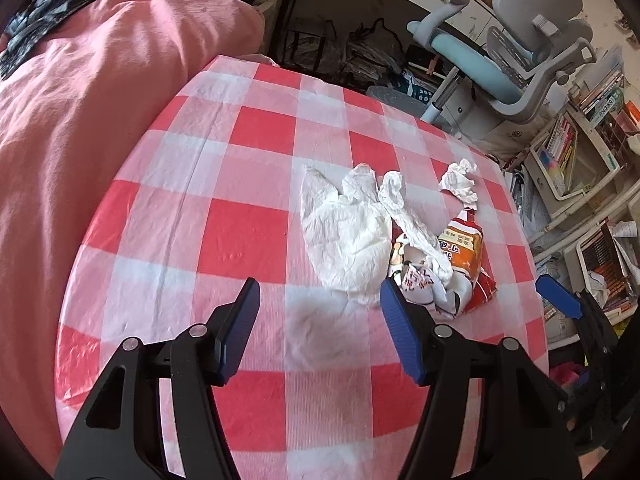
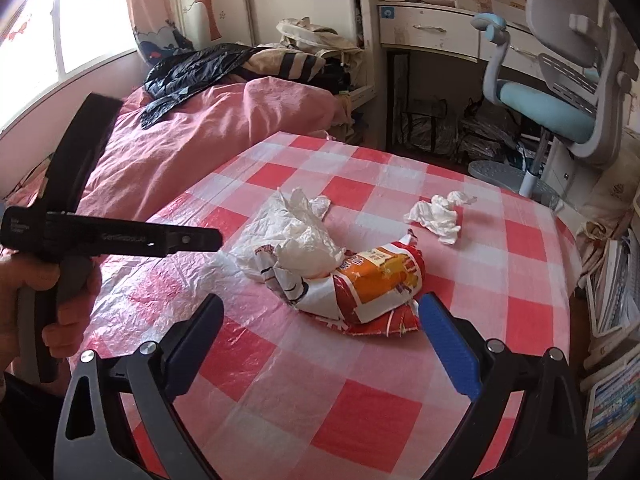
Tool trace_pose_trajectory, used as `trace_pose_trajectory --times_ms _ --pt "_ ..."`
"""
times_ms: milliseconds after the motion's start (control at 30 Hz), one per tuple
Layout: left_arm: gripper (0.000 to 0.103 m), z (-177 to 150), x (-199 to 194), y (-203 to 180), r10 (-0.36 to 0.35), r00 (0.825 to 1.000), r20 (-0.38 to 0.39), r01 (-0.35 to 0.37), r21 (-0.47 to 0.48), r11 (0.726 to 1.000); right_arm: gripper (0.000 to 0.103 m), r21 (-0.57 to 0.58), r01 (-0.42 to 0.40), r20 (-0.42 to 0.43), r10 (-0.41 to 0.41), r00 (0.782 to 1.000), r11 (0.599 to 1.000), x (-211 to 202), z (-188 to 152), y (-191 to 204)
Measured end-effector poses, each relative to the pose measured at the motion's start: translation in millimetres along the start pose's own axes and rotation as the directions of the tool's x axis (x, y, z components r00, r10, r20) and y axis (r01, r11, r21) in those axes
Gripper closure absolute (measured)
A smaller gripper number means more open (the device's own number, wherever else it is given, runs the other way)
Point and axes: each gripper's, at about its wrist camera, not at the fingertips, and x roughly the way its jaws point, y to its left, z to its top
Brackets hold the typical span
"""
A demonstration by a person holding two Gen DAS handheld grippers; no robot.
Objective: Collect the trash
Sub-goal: 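Grasp a white tissue with the left tool while the right tool grasps the orange snack bag, then carry the tissue in the left tool and snack bag in the right tool to the bucket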
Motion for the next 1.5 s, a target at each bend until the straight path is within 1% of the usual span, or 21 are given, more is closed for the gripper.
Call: trace_pose_trajectory --times_ms 167,267,333,367,400,433,467,500,533,600,700,800,867,967,1033,1100,1233,1367,1500 --pt "0.043 17 33 -13 0.039 0.999 -0.028 -0.038 0.044 0.998 0.009 -0.107 -0.003 -0.051 -0.003 0.999 0.994 25 0 7" --pt "0.04 25 44 -21 0.065 0.998 -0.012 -0.064 0.072 0.995 0.012 -0.15 0.006 -0.078 -0.018 0.997 0.989 44 -1 6" --pt "0.04 28 47 -25 0.074 0.997 -0.002 -0.073 0.087 0.993 0.016 -0.174 0.013 -0.098 -0.03 0.995 0.985 55 -3 5" --pt "0.04 28 49 -28 0.09 0.996 0.006 -0.09 0.103 0.991 0.027 -0.175 0.002 -0.146 -0.028 0.989 0.985 65 -4 3" --pt "0.046 27 50 -30 0.105 0.994 0.014 -0.106 0.121 0.987 0.036 -0.174 -0.005 -0.165 -0.024 0.986 0.985 69 -4 3" --pt "0.06 26 50 -33 0.114 0.993 0.023 -0.116 0.141 0.983 0.041 -0.176 -0.01 -0.16 -0.019 0.987 0.984 68 -2 3" --pt "0.068 25 50 -34 0.105 0.994 0.019 -0.107 0.153 0.982 0.047 -0.184 -0.02 -0.166 -0.011 0.986 0.983 68 -2 5" --pt "0.088 25 49 -33 0.086 0.996 0.005 -0.086 0.155 0.984 0.056 -0.183 -0.029 -0.175 -0.004 0.985 0.983 67 -1 6" --pt "0.092 25 48 -30 0.059 0.998 -0.013 -0.057 0.143 0.988 0.06 -0.193 -0.028 -0.18 -0.008 0.984 0.981 65 -1 8" --pt "0.094 22 42 -25 0.059 0.998 -0.017 -0.056 0.138 0.989 0.067 -0.201 -0.03 -0.183 -0.008 0.983 0.979 59 -1 12" --pt "0.095 14 26 -14 0.035 0.999 -0.032 -0.031 0.113 0.993 0.069 -0.174 -0.059 -0.175 0.028 0.984 0.983 44 -2 14" --pt "0.095 5 5 1 -0.026 0.999 -0.038 0.028 0.059 0.998 0.071 -0.124 -0.093 -0.146 0.074 0.987 0.988 24 -2 14" --pt "0.095 -3 -12 10 -0.054 0.998 -0.031 0.055 0.03 0.998 0.071 -0.068 -0.124 -0.12 0.115 0.986 0.99 13 -1 11" --pt "0.095 -18 -37 19 -0.037 0.999 -0.014 0.038 0.031 0.999 0.071 0.012 -0.166 -0.078 0.167 0.983 0.986 -4 -1 9" --pt "0.095 -29 -49 22 0.0 1.0 -0.007 0.0 0.041 0.999 0.071 0.06 -0.201 -0.059 0.204 0.977 0.978 -16 -6 9" --pt "0.095 -38 -60 25 -0.003 1.0 0.0 0.003 0.036 0.999 0.071 0.09 -0.223 -0.053 0.228 0.972 0.971 -23 -11 12" --pt "0.095 -60 -90 23 -0.022 0.999 0.041 0.021 0.029 0.999 0.071 0.087 -0.248 -0.042 0.252 0.967 0.965 -43 -25 25" --pt "0.095 -81 -111 19 -0.017 0.998 0.065 0.014 0.044 0.999 0.071 0.054 -0.304 -0.036 0.306 0.951 0.951 -72 -51 51" --pt "0.095 -98 -125 16 -0.018 0.997 0.071 0.014 0.059 0.998 0.071 -0.001 -0.368 -0.099 0.366 0.925 0.93 -94 -87 89"
